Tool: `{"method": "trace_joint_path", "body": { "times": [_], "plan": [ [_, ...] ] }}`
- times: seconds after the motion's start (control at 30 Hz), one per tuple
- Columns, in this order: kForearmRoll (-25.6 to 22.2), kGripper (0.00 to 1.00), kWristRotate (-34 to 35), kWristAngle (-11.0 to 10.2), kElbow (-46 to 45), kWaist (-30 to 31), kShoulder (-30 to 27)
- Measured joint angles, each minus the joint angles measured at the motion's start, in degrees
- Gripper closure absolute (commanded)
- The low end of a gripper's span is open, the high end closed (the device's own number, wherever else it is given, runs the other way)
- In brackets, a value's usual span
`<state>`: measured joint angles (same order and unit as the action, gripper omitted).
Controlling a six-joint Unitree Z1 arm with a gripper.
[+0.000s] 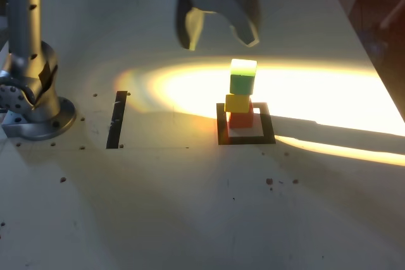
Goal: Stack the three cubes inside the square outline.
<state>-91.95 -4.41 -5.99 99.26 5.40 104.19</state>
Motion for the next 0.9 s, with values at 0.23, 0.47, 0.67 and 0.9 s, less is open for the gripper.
{"method": "trace_joint_path", "body": {
  "times": [0.23, 0.47, 0.67, 0.9],
  "plan": [
    [0.9, 0.01, 1.5, 0.53, -11.31, -0.05, -10.39],
    [10.18, 0.01, 3.99, 1.34, -25.45, 0.94, -16.75],
    [16.82, 0.01, 3.99, 1.91, -37.21, 0.86, -17.47],
    [21.17, 0.01, 3.98, 4.41, -49.28, 0.66, -19.09]
  ]
}}
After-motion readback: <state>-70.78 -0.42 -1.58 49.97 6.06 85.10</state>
